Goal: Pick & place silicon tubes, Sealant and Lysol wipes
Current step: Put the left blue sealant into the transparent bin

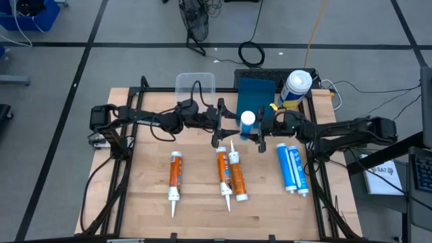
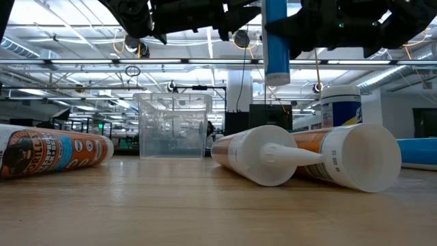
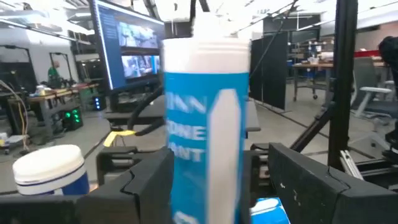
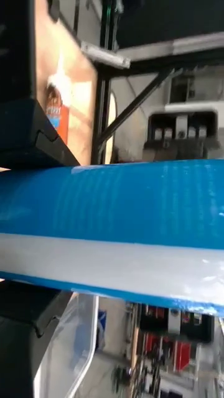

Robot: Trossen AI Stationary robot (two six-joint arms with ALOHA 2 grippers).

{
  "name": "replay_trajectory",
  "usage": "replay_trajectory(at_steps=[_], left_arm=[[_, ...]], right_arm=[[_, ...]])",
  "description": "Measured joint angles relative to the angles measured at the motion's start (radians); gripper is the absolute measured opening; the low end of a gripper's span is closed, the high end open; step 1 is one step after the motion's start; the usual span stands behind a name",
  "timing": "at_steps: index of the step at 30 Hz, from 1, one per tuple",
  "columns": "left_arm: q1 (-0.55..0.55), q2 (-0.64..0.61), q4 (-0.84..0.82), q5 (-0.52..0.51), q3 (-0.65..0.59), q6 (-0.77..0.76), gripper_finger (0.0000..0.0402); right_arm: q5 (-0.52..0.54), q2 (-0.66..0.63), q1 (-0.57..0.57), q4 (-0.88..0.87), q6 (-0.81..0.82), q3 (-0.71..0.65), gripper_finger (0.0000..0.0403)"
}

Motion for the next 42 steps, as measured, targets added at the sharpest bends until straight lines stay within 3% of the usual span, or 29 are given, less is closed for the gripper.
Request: replay_trajectory(at_steps=[12, 25, 42], left_arm=[[0.004, 0.000, -0.020, 0.023, 0.000, -0.007, 0.0255], [0.002, 0.000, -0.029, 0.027, 0.000, -0.012, 0.0255], [0.001, -0.002, -0.013, 0.026, 0.000, -0.011, 0.0255]], right_arm=[[-0.002, 0.072, 0.006, 0.118, 0.033, -0.001, 0.0201], [0.001, 0.167, 0.035, 0.096, 0.006, 0.068, 0.0201], [0.001, 0.168, 0.038, 0.108, 0.002, 0.086, 0.0201]])
